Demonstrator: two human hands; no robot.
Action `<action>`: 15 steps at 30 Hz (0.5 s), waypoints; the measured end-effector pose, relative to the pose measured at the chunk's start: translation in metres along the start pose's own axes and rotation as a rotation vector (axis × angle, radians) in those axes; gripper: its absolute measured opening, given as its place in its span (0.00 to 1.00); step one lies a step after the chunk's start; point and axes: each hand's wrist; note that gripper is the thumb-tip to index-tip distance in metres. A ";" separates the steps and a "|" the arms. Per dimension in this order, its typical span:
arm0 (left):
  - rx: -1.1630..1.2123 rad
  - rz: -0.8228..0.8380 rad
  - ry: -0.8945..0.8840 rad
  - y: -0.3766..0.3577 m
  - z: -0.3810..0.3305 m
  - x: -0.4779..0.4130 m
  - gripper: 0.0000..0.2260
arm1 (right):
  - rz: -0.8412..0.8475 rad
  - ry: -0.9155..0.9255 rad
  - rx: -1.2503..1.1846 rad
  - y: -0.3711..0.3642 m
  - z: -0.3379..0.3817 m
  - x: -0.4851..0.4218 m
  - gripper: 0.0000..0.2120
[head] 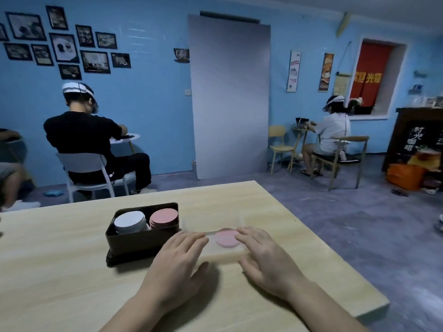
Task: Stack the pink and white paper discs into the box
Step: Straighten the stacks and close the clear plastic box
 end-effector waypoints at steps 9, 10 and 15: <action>0.078 0.009 -0.042 0.016 0.003 -0.045 0.10 | 0.013 0.000 0.026 -0.008 -0.008 0.005 0.30; 0.117 0.043 0.003 0.018 0.004 -0.053 0.09 | 0.011 0.001 0.021 -0.009 -0.008 0.005 0.30; 0.263 0.352 0.155 0.008 0.021 -0.103 0.07 | 0.001 -0.002 -0.013 -0.010 -0.008 0.005 0.31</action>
Point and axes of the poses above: each hand's wrist, its own x-axis away from the middle knuckle, its own y-axis out of the back of the hand, z = x × y
